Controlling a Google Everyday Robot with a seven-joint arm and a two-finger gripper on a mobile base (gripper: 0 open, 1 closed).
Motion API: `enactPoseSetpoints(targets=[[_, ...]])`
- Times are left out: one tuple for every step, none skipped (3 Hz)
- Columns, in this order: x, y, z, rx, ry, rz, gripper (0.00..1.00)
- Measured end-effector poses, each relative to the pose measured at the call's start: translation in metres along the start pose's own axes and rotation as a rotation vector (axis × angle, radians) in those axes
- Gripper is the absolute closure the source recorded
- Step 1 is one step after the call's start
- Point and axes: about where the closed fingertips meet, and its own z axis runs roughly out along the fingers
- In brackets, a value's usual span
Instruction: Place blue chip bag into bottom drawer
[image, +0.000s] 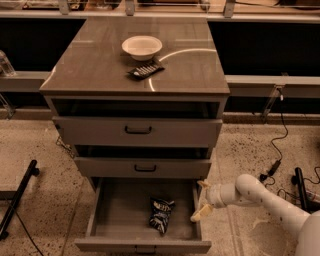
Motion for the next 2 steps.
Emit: enactPoseSetpoints(targets=[[0.007, 0.003, -0.045, 0.006, 0.005, -0.014, 0.06], [0.005, 0.008, -0.083, 0.017, -0.039, -0.035, 0.0]])
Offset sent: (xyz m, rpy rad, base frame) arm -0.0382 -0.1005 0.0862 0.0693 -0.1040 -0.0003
